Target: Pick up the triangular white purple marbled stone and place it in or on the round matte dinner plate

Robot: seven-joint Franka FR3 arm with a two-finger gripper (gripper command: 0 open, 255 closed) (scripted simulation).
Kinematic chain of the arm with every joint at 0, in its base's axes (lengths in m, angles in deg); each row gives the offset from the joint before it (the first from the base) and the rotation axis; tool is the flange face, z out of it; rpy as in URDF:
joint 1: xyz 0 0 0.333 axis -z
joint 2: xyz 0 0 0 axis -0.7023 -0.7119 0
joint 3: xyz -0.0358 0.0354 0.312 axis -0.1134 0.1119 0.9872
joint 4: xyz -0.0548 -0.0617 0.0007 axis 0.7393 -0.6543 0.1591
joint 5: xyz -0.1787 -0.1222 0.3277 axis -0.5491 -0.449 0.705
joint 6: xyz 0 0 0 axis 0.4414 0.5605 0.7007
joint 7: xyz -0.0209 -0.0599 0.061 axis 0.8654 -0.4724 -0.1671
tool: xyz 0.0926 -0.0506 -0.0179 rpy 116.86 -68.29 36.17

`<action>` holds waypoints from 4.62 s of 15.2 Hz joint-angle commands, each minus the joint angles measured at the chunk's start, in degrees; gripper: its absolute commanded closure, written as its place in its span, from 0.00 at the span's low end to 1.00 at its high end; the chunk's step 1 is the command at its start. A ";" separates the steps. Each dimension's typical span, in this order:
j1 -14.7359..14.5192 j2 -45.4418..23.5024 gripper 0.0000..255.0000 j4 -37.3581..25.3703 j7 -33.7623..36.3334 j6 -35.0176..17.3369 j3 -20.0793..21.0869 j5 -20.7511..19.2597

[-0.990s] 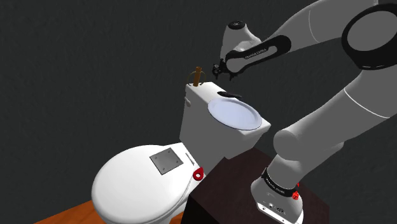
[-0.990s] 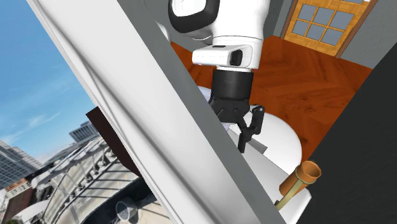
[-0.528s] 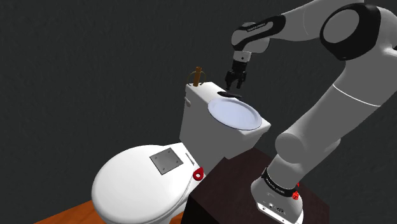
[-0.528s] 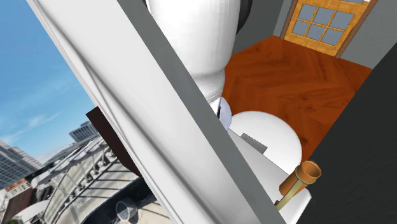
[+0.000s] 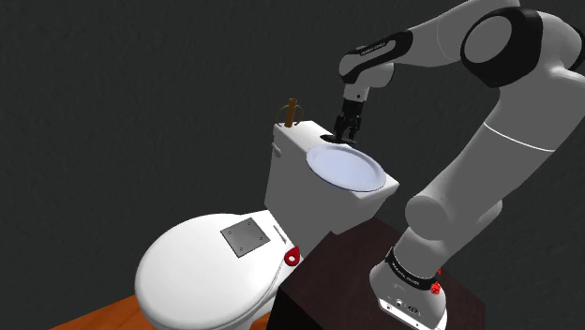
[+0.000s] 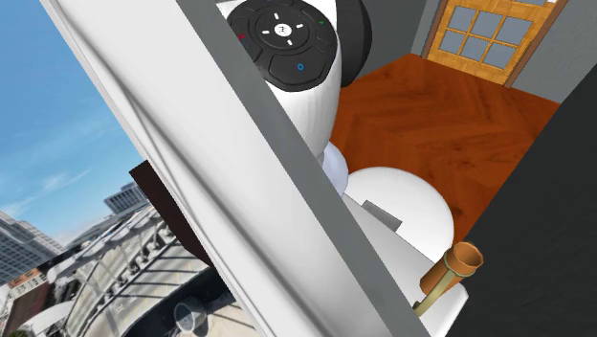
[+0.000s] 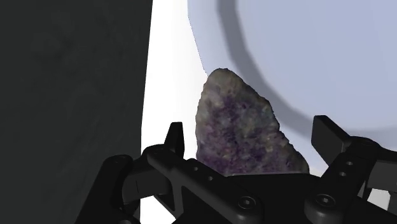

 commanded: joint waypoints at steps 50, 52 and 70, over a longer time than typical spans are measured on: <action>0.55 -17.29 0.00 -26.01 -32.53 21.27 1.93 8.53; 0.55 -17.29 0.00 -26.01 -32.53 21.27 1.93 8.53; -1.39 -12.15 0.00 -18.75 -37.30 12.04 2.41 1.53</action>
